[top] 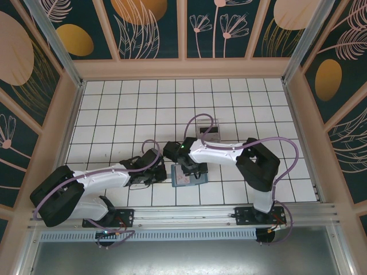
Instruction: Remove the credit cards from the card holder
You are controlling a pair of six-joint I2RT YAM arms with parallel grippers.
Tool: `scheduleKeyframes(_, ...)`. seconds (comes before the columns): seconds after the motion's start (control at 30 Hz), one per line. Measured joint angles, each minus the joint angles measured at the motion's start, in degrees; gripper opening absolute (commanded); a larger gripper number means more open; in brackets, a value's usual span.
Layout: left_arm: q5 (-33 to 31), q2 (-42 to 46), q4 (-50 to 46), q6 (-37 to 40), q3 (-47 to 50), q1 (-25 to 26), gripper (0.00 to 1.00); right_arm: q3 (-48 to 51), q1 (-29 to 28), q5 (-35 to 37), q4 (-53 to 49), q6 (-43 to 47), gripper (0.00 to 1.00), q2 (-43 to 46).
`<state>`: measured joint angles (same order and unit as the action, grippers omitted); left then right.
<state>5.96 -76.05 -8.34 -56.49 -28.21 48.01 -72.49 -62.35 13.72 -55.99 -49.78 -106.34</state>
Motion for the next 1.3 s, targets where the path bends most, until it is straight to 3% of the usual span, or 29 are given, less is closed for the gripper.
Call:
scheduleKeyframes(0.37,0.2,-1.0,-3.5,1.6,-4.9,0.0,0.0,12.7,3.2,-2.8,5.7,-0.4,0.47,9.4)
scheduleKeyframes(0.83,4.1,-1.9,-3.5,2.3,-8.9,0.0,0.0,13.4,5.9,-8.1,13.4,0.2,0.46,18.7)
scheduleKeyframes(1.0,5.6,-4.2,-0.7,1.7,-8.7,0.0,0.0,15.3,7.8,-14.2,20.9,1.4,0.4,20.7)
scheduleKeyframes(1.17,7.2,-5.4,2.3,0.9,-7.9,0.0,0.0,21.2,11.0,-23.2,30.6,2.0,0.26,21.0)
scheduleKeyframes(1.3,8.6,-5.6,3.9,0.5,-7.5,0.0,0.0,24.2,12.6,-28.9,36.2,2.8,0.23,20.2)
